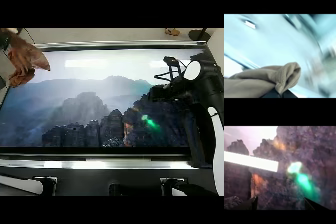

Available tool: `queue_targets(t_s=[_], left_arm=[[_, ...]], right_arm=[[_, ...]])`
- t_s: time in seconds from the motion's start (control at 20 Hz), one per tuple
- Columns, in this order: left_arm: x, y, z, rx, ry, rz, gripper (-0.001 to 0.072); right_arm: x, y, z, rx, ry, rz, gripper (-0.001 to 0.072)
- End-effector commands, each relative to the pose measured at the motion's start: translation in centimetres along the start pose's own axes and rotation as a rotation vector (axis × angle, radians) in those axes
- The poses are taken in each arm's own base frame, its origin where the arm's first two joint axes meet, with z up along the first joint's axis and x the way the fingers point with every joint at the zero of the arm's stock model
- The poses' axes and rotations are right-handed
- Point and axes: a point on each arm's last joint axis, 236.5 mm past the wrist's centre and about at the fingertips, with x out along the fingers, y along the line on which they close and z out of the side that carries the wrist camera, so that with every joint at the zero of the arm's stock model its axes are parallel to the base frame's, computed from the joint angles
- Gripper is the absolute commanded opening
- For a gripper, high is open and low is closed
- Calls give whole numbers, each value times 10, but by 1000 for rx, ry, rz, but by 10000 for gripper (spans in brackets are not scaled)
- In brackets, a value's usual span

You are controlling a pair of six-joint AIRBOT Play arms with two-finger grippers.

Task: Fold the shirts.

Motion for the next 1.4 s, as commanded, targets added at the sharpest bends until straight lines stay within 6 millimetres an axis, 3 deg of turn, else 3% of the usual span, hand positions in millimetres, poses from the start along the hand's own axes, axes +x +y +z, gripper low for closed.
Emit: queue_targets(t_s=[0.0, 0.1, 0.2, 0.4, 0.55, 0.7, 0.8, 0.85, 0.9, 0.95, 1.05, 1.15, 1.25, 1.3, 1.35], left_arm=[[-81, -116, -57, 312, 360, -127, 22], [-102, -144, -99, 305, 493, -112, 22], [-114, -180, -161, 287, 650, -188, 23], [-137, -254, -325, 242, 979, -346, 24], [-175, -332, -433, 220, 1100, -478, 24], [-208, -391, -492, 241, 1147, -564, 24], [-209, -402, -503, 207, 1168, -550, 43], [-202, -399, -496, 216, 1163, -546, 268], [-191, -391, -480, 232, 1151, -529, 661], [-175, -371, -457, 277, 1137, -487, 720], [-135, -297, -393, 412, 1093, -299, 720], [-104, -198, -323, 454, 1032, -18, 720], [-101, -101, -280, 328, 1022, 213, 718], [-108, -54, -269, 227, 1019, 315, 665], [-118, -14, -267, 143, 1029, 391, 660]], right_arm=[[-25, -7, -16, -25, 15, -43, 670], [-51, -10, -25, -36, -9, -77, 670], [-80, -14, -31, -45, -63, -114, 670], [-138, -29, -38, -54, -212, -214, 671], [-169, -43, -45, -50, -287, -296, 672], [-187, -59, -42, -41, -343, -374, 672], [-187, -59, -35, -23, -369, -372, 672], [-186, -59, -29, -11, -390, -368, 672], [-183, -58, -22, -1, -402, -362, 674], [-178, -57, -17, 4, -403, -353, 675], [-157, -53, -9, 3, -367, -323, 675], [-117, -41, -20, 40, -216, -242, 674], [-65, -15, -44, 58, -2, -107, 671], [-44, -2, -54, 65, 68, -37, 671], [-22, 13, -64, 69, 126, 40, 671]])
